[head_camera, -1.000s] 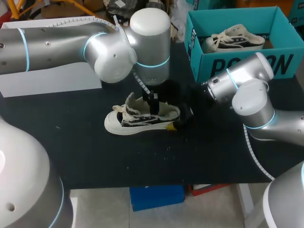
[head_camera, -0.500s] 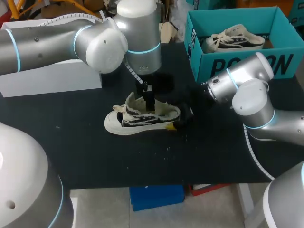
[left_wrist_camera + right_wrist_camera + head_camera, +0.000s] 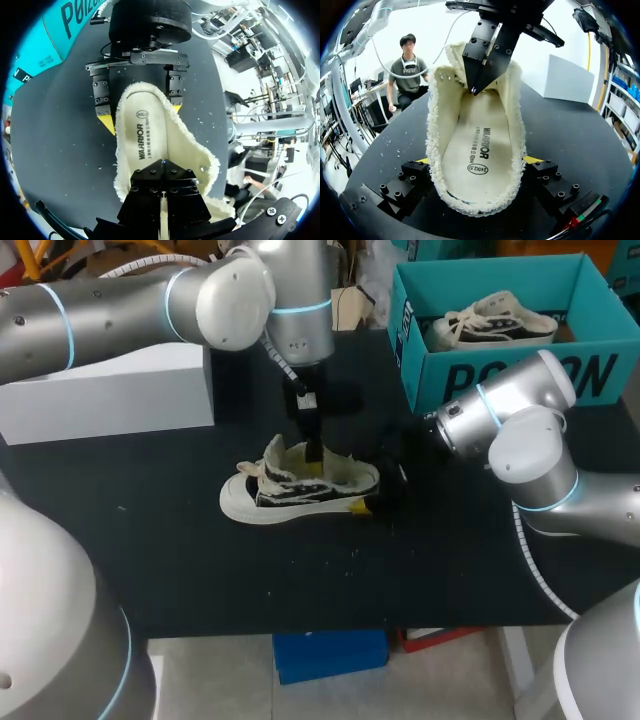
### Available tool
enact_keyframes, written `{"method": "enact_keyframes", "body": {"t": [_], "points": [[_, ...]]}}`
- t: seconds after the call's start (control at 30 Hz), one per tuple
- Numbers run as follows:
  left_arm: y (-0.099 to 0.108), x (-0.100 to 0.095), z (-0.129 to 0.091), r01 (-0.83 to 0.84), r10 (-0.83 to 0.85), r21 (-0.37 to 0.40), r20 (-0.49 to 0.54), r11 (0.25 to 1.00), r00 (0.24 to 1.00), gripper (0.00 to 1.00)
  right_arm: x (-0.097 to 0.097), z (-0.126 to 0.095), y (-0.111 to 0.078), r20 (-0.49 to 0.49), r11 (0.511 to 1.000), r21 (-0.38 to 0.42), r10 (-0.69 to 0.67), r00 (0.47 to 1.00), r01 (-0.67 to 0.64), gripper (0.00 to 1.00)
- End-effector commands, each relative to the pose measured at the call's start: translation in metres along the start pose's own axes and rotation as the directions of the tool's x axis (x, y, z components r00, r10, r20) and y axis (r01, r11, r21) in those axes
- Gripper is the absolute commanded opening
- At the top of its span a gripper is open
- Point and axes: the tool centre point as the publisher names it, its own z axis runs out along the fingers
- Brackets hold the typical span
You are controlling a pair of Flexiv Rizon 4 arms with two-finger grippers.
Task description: Take the shoe out of the shoebox, open the shoe tongue, remove and reinsert the insole, then place the shoe into the shoebox
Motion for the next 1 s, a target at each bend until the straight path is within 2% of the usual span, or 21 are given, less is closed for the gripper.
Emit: {"method": "enact_keyframes", "body": {"t": [0.03, 0.1, 0.37, 0.77, 1.0], "points": [[-0.003, -0.004, 0.008, 0.016, -0.015, 0.001, -0.034, 1.000, 0.999, 0.00, 0.000, 0.005, -0.004, 0.000, 1.000, 0.001, 0.001, 1.000, -0.001, 0.00], [-0.003, -0.002, 0.009, 0.023, -0.023, 0.010, -0.036, 1.000, 0.999, 0.00, 0.000, 0.005, -0.004, 0.000, 1.000, 0.001, 0.001, 1.000, -0.001, 0.00], [0.004, 0.004, 0.016, 0.082, -0.081, -0.037, 0.019, 0.996, 0.997, 0.00, 0.000, 0.005, -0.004, 0.000, 1.000, 0.001, 0.001, 1.000, -0.001, 0.00], [0.013, 0.004, 0.044, 0.136, -0.135, -0.014, 0.055, 0.991, 0.989, 0.00, 0.000, 0.005, -0.004, 0.000, 1.000, 0.001, 0.001, 1.000, -0.001, 0.00], [0.012, 0.002, 0.052, 0.144, -0.143, -0.007, 0.065, 0.990, 0.988, 0.00, 0.000, 0.005, -0.004, 0.000, 1.000, 0.001, 0.001, 1.000, -0.001, 0.00]]}}
